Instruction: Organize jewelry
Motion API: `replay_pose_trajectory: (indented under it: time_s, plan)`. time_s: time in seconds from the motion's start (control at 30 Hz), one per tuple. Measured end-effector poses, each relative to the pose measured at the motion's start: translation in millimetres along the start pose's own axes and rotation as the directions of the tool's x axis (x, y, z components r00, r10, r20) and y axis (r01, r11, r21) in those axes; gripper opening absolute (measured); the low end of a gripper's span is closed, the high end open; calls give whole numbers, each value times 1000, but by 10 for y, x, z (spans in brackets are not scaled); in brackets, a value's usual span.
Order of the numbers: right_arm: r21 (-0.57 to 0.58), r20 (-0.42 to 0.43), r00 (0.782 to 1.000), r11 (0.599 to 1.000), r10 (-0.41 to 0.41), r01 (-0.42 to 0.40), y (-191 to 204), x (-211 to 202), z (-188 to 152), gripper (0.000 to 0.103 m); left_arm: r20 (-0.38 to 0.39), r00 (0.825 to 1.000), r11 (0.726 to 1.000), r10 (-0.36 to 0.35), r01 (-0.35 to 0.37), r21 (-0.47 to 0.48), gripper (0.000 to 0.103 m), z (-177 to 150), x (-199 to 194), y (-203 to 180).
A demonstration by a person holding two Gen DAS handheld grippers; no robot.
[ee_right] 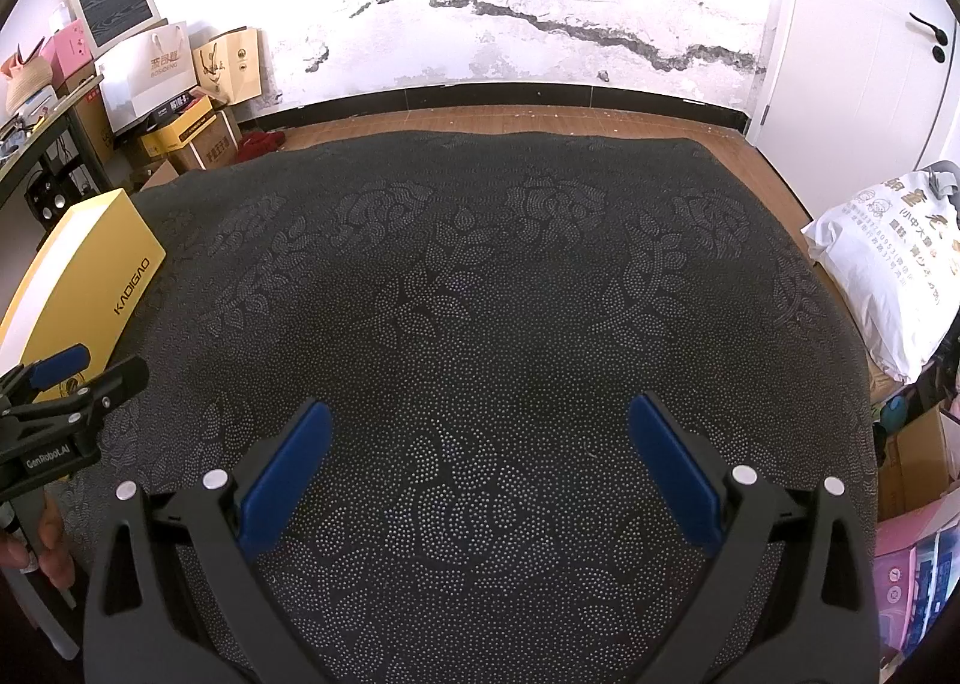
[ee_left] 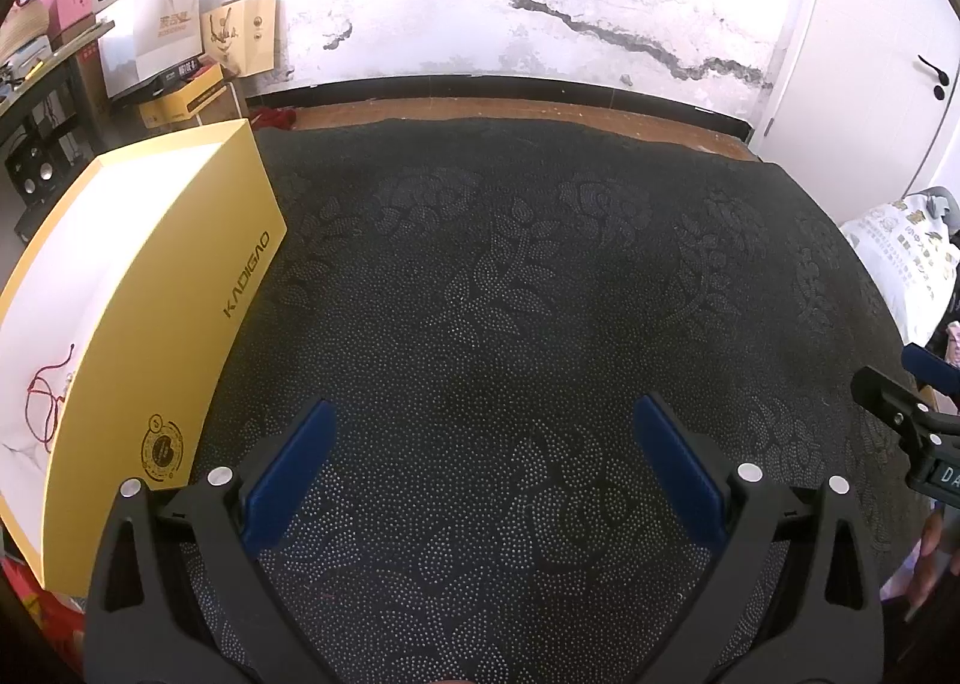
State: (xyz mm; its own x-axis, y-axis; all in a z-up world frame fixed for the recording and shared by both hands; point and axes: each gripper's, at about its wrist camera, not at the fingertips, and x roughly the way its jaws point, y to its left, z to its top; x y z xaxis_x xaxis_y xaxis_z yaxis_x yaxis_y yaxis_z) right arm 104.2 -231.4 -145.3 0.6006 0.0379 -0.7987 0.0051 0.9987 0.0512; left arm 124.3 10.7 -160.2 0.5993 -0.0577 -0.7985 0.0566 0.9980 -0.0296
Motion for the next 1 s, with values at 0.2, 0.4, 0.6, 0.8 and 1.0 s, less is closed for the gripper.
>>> replay_pose_trajectory:
  time_s: [0.2, 0.4, 0.6, 0.8, 1.0]
  plan:
    - [0, 0, 1000, 1000, 0, 0, 1, 2, 1, 96, 1, 1000, 1000, 1, -1, 2, 97, -6, -6, -10]
    - [1, -1, 1000, 1000, 1, -1, -3, 4, 3, 96, 4, 1000, 1000, 4, -4, 5, 97, -5, -1, -12]
    - [-1, -1, 1000, 1000, 0, 0, 2, 2, 1, 96, 1, 1000, 1000, -2, 2, 1, 97, -6, -3, -6]
    - [1, 0, 1000, 1000, 1, -1, 4, 0, -9, 96, 1, 1000, 1000, -2, 2, 4, 97, -7, -2, -9]
    - [0, 0, 1000, 1000, 0, 0, 5, -1, -6, 96, -14, 1000, 1000, -18, 18, -1, 97, -7, 11, 2]
